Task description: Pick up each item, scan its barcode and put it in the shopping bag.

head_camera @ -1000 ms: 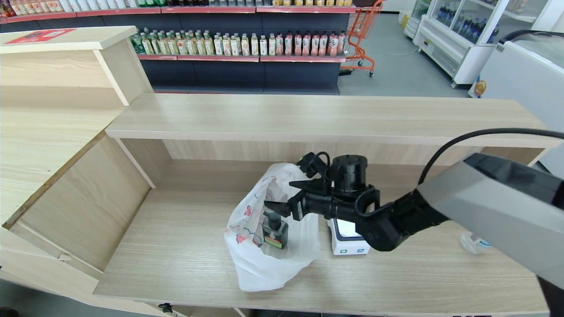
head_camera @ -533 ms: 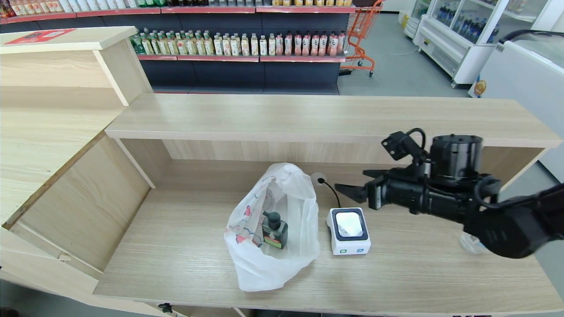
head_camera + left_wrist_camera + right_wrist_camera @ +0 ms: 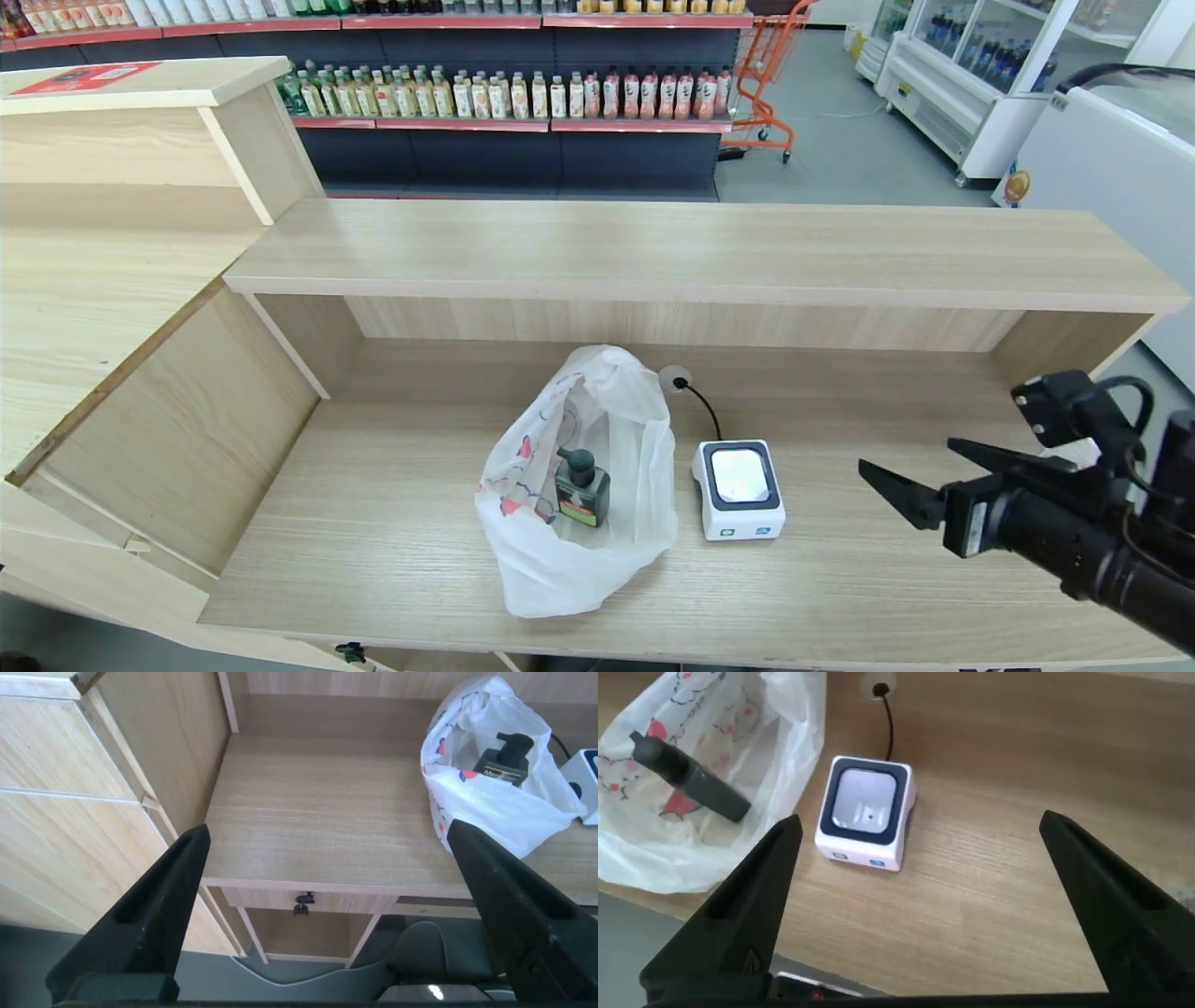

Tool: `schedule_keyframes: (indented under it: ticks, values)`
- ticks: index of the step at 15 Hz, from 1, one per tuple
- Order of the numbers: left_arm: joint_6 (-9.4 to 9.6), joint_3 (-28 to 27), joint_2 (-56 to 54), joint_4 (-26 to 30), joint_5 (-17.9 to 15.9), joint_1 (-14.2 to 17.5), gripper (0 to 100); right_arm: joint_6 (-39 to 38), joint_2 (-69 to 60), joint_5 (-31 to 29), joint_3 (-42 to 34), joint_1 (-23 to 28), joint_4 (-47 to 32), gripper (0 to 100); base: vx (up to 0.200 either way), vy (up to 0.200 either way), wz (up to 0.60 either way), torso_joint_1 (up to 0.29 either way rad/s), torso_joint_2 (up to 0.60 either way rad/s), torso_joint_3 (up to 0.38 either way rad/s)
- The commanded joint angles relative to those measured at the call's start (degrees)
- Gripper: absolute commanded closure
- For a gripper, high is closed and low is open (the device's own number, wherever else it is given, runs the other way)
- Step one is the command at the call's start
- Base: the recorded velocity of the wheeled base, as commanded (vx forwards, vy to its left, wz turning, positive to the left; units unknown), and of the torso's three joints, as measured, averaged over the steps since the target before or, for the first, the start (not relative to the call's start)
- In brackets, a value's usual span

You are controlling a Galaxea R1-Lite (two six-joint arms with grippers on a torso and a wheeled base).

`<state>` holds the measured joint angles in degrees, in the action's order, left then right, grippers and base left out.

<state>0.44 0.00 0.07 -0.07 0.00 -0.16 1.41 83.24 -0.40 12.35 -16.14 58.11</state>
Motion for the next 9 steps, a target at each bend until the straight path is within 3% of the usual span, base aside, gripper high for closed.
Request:
schedule_keyframes:
  ticks: [1,6,9]
  values:
    - [0.0,0.0,0.01,-0.01,0.0,-0.02,0,-1.24,-7.04,-2.23,-6.11,0.32,1.48,0,0.0,0.0,0.0,0.0,0.0,0.0]
    - [-0.26,0.0,0.01,-0.01,0.09,-0.02,0,-1.5,-8.53,-5.4,-6.64,0.32,1.39,0,0.0,0.0,0.0,0.0,0.0,0.0]
    - [-0.09,0.0,0.01,-0.01,0.0,-0.02,0,-2.64,-8.62,-5.49,-6.64,0.41,1.39,0,-0.2,0.0,0.0,0.012,0.01,0.001]
